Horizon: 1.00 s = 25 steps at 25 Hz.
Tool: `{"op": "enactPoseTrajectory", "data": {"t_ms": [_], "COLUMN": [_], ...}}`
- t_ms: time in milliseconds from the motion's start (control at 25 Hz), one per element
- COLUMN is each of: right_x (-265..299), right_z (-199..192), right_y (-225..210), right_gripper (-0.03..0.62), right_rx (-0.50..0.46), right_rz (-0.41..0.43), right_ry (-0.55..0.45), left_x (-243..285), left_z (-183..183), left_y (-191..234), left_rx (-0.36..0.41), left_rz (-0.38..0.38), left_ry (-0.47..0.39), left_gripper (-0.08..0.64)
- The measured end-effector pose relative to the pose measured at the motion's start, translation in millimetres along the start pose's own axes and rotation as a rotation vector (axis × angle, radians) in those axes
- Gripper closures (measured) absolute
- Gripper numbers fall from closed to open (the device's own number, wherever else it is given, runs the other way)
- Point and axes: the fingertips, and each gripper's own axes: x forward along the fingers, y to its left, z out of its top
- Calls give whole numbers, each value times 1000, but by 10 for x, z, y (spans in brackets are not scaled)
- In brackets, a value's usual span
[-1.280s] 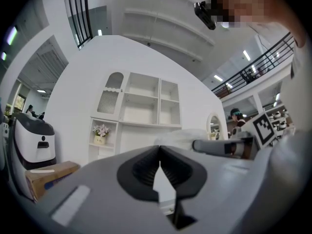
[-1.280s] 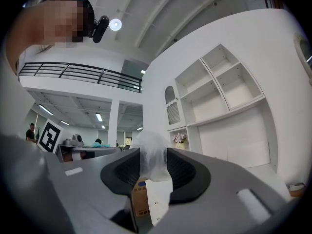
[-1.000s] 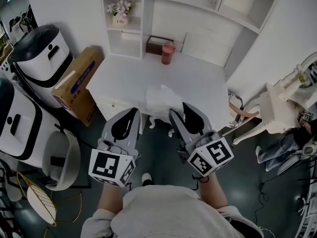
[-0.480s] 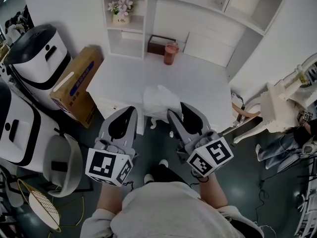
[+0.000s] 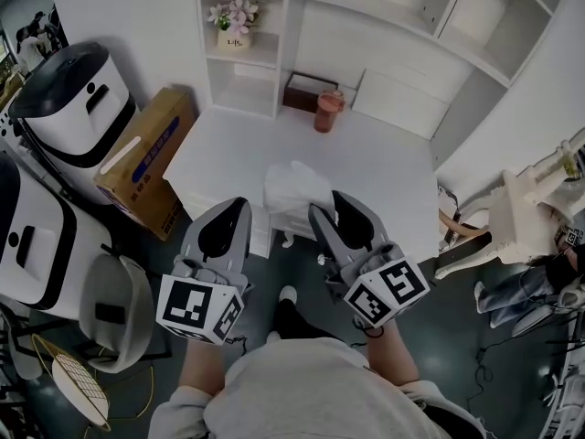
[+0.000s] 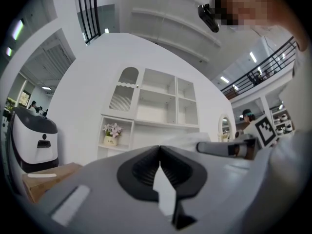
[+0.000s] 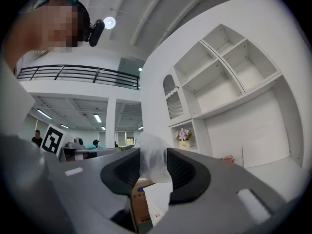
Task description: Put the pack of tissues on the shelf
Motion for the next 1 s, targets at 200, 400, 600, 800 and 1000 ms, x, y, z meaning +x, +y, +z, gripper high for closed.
{"op": "enactPoseTrajectory", "data": {"t_ms": [200,400,600,800,1000], "right_x": [361,698,966,1182,1316], "right_z": [-1,26,97,162,205], "right_y": [-236,-483,-739,-989,-1158], "right_gripper": [443,447,453,457,459], "right_rx": [3,14,22,29,22], "right_rz": [20,35,43,54,69], "right_ry": [0,-6,-16,-22,-39], "left_x": [334,670,992,1288,1504], "left_z": [-37,-35,-11,23,44], "left_y": [224,420,558,638,651], "left_rx": [3,11,16,28,49], "left_rz": [19,34,48,60,64], "left_ry": [10,14,20,24,20], "left_gripper": [558,558,558,558,558]}}
